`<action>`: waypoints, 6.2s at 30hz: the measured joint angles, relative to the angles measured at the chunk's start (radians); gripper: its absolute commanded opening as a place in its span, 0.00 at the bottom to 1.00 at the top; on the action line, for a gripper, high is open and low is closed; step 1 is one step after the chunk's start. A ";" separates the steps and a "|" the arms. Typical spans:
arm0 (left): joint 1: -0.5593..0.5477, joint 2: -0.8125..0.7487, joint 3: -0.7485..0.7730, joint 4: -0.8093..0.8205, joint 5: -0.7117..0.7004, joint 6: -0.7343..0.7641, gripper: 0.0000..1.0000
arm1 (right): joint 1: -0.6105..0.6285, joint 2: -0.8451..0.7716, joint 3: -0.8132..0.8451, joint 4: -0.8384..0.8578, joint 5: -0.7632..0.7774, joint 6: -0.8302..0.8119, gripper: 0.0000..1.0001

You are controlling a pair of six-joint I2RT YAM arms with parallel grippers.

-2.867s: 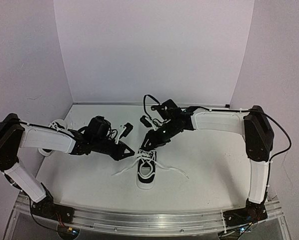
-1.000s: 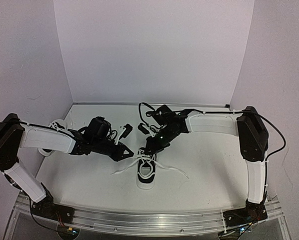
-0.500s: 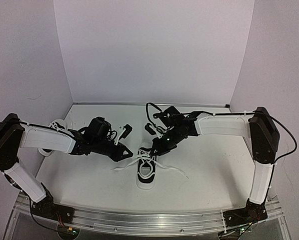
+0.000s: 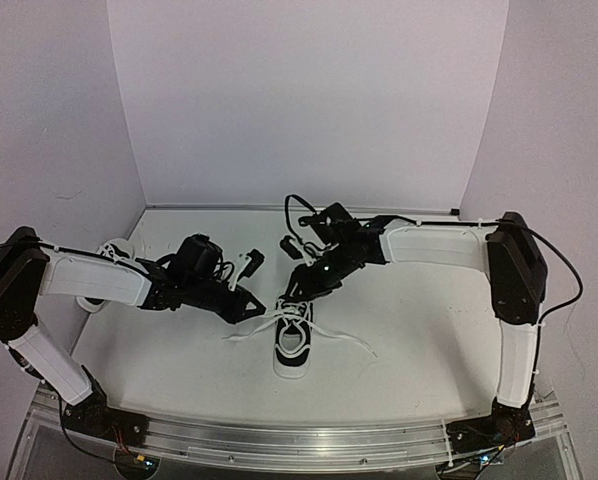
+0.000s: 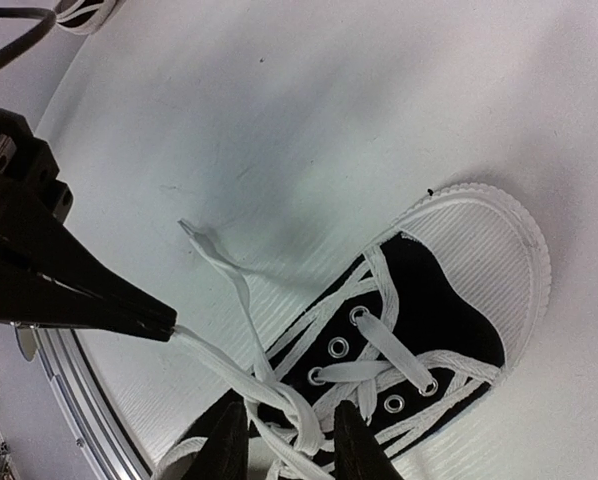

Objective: Tie the shoes

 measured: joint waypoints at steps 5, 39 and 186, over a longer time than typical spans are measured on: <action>0.000 0.000 0.000 -0.001 0.000 0.000 0.00 | 0.000 0.048 0.020 0.000 -0.002 0.000 0.24; 0.000 0.002 0.000 -0.002 -0.004 0.000 0.00 | 0.003 -0.030 -0.077 0.007 0.037 -0.012 0.00; -0.248 0.181 0.223 -0.122 -0.439 1.062 0.09 | -0.041 -0.012 -0.056 0.008 -0.106 -0.011 0.00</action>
